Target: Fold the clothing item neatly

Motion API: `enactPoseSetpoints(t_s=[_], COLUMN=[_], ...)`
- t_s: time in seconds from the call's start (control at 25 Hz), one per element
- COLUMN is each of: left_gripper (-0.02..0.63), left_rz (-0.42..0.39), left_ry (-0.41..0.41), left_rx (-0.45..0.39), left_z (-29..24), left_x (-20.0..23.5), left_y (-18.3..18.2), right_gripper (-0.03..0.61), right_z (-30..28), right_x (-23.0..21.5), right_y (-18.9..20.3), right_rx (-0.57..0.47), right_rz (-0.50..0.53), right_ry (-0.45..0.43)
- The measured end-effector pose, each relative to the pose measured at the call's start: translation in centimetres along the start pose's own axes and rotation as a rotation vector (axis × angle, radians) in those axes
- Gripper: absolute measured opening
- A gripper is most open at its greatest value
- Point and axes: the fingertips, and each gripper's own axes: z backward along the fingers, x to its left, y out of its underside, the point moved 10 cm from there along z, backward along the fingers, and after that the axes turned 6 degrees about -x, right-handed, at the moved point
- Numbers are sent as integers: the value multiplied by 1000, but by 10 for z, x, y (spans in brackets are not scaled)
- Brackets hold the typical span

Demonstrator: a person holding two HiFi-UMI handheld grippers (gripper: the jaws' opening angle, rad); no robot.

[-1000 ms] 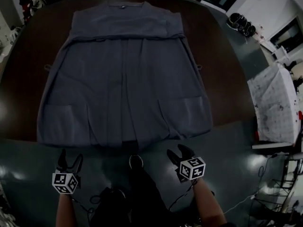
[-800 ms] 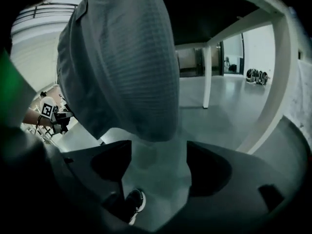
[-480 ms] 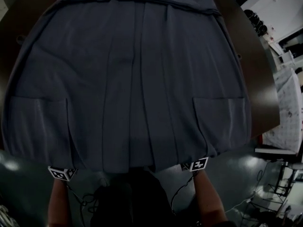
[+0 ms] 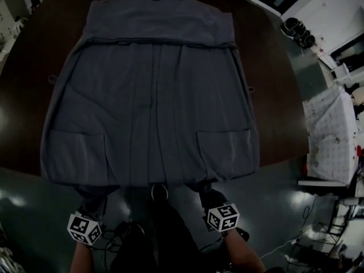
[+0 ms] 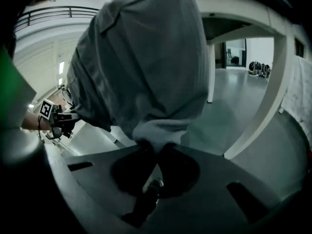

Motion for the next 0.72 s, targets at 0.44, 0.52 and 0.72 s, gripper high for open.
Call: enactPoseSetpoints(t_s=[0.44,0.52,0.72], left_gripper=[17,17,17], left_rz=[61,44,-7], left_ry=[114,142,155], left_rx=[-49,-58,-34], left_z=[169,188,213], left_x=[-86,-97,-116], left_y=[-113,-128,-138], right_gripper=[-11,-11,52], right_z=[160,172,163], right_x=[85,86,71], right_y=[-91,-89,-63], right_rx=[-87,-96,-42], right_rz=[-11,-42,-95], right_ry=[-46,-13,31])
